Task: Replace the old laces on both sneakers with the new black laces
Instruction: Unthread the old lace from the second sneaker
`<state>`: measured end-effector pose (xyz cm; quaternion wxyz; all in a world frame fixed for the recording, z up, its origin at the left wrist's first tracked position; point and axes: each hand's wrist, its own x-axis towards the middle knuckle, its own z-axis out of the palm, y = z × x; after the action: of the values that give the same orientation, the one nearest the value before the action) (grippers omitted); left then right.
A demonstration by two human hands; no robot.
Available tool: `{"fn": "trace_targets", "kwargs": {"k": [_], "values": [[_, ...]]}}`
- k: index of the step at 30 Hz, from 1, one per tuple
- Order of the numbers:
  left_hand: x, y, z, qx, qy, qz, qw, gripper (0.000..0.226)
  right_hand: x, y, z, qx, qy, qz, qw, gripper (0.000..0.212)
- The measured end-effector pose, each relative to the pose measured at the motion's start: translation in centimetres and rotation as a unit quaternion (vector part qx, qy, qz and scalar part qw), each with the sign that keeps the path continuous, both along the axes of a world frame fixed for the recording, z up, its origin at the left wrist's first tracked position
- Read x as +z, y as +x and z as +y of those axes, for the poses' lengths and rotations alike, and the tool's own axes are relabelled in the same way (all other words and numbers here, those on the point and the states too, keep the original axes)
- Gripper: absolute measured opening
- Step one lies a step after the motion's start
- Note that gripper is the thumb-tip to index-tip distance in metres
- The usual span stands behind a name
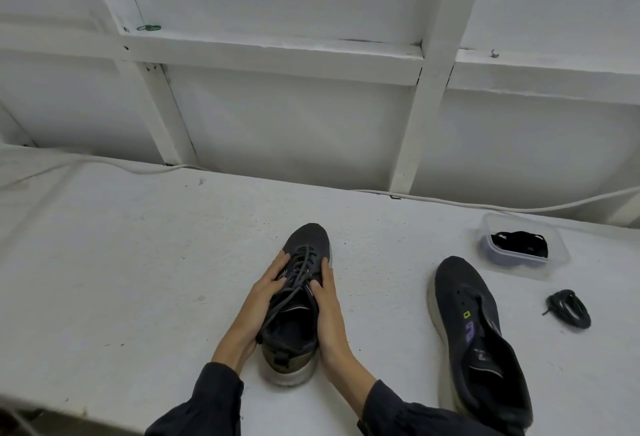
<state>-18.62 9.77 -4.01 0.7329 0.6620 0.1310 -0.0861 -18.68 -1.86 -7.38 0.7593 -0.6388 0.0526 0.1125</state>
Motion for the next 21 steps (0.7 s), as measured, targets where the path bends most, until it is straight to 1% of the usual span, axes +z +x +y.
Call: {"fn": "trace_targets", "kwargs": {"k": [4,12,14,17,20,21], "values": [[0.0,0.0,0.0,0.004,-0.002,0.003,1.0,0.045,0.2,0.0,0.0,0.003,-0.002,0.001,1.0,0.053],[0.6,-0.3,-0.1,-0.007,0.025,0.007,1.0,0.047,0.5,-0.5,-0.2,0.013,-0.014,-0.002,1.0,0.058],[0.7,-0.3,0.1,-0.004,0.033,0.005,0.999,0.043,0.8,-0.4,-0.5,0.028,-0.031,-0.004,0.999,0.061],[1.4,-0.5,0.4,0.012,0.056,-0.013,0.998,0.031,2.0,-0.3,-1.5,0.031,-0.046,-0.003,0.998,0.06],[2.7,-1.2,0.2,0.005,0.09,-0.035,0.995,0.025,3.3,-1.1,-2.7,0.023,-0.075,-0.04,0.996,0.057],[2.9,-1.4,0.1,0.003,0.103,-0.04,0.994,0.024,3.6,-1.5,-3.1,0.022,-0.091,-0.057,0.994,0.053]]}}
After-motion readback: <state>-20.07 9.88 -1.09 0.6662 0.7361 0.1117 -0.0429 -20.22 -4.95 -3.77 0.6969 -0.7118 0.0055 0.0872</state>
